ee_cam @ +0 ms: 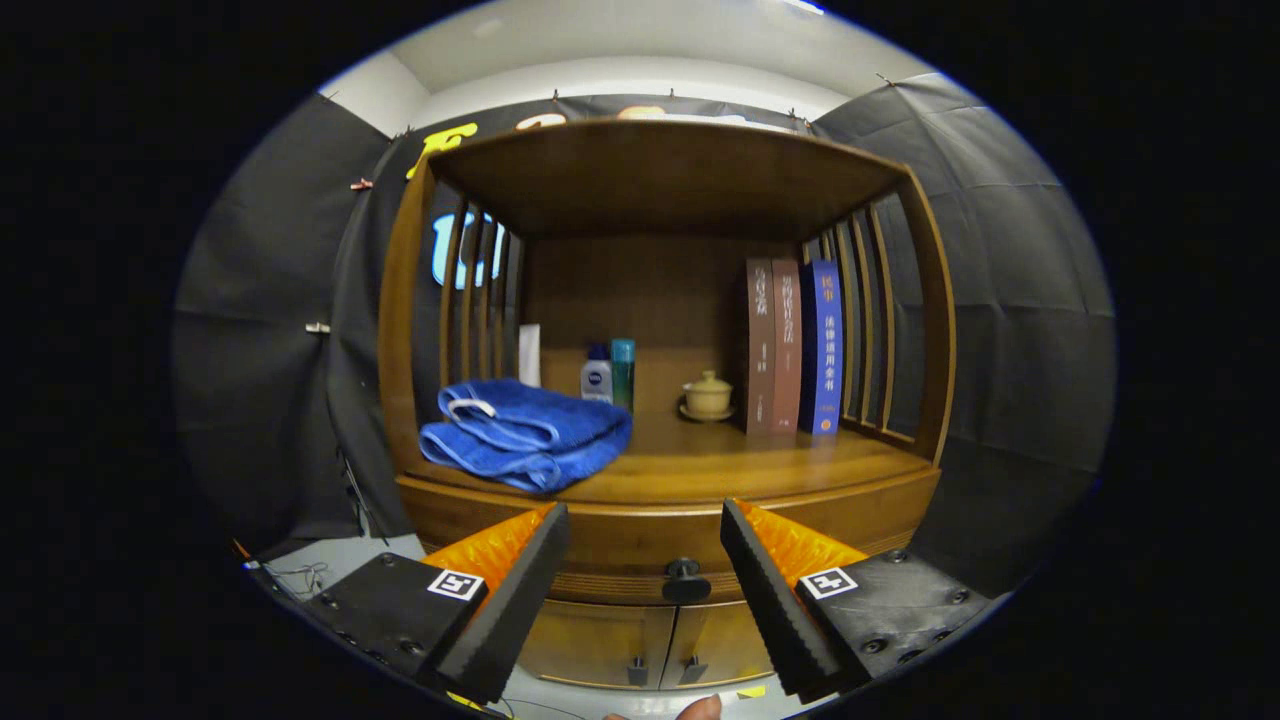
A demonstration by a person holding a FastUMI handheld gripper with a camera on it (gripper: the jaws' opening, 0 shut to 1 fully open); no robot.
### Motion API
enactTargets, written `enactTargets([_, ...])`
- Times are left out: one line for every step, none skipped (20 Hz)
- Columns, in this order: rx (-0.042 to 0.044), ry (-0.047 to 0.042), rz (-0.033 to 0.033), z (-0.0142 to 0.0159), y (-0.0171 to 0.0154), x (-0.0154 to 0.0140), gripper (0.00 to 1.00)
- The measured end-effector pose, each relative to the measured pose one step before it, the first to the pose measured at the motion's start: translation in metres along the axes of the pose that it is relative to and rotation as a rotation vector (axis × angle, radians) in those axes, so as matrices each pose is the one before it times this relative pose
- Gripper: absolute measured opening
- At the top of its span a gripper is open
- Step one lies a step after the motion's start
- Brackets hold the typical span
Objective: Pull open the drawer, take out the items inside it, and place them on the countertop above the cabinet.
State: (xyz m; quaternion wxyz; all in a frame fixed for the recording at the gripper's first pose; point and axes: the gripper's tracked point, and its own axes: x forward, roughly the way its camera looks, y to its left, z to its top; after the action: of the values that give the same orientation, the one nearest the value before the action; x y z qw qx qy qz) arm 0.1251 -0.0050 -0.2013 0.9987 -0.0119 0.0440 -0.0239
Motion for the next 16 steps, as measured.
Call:
enactTargets([0.01174, 0.01425, -0.00341, -0.01365, -0.00337, 0.00744, 0.99])
enactTargets([0.00614, 0.01463, -0.00838, -0.01325, -0.00564, 0.00901, 0.99])
enactTargets([-0.00307, 0.0201, -0.00951, -0.01221, -0.00278, 0.00878, 0.99])
enactTargets([-0.00585, 0.00783, -0.00704, -0.00761, 0.00028, 0.01048, 0.99])
enactTargets([-0.00714, 0.01134, -0.00551, -0.00823, 0.00011, 0.00397, 0.99])
enactTargets([-0.00643, 0.00702, -0.00745, -0.00897, -0.00081, 0.00748, 0.98])
enactTargets([0.00253, 0.00536, -0.00516, -0.0025, -0.00034, 0.00723, 0.92])
enactTargets([0.00563, 0.00912, 0.00144, -0.0042, -0.00332, -0.00298, 0.86])
enactTargets([0.00245, 0.00697, 0.00519, -0.00363, 0.00045, 0.00193, 0.79])
enactTargets([-0.00119, 0.01003, 0.00005, -0.00388, 0.00054, 0.00501, 0.73])
enactTargets([-0.0077, 0.01214, -0.00638, -0.00527, 0.0, 0.00278, 0.71])
enactTargets([-0.00558, 0.00145, -0.00492, -0.00069, -0.00027, 0.00614, 0.69])
enactTargets([0.00438, 0.00217, -0.00521, -0.00129, -0.00109, -0.00252, 0.66])
enactTargets([0.00673, 0.00758, -0.00571, -0.0043, -0.00106, 0.00309, 0.65])
enactTargets([0.00423, 0.00775, -0.00725, -0.00368, -0.00131, 0.00132, 0.65])
enactTargets([0.00463, 0.0073, -0.00498, -0.0042, -0.00144, 0.00166, 0.65])
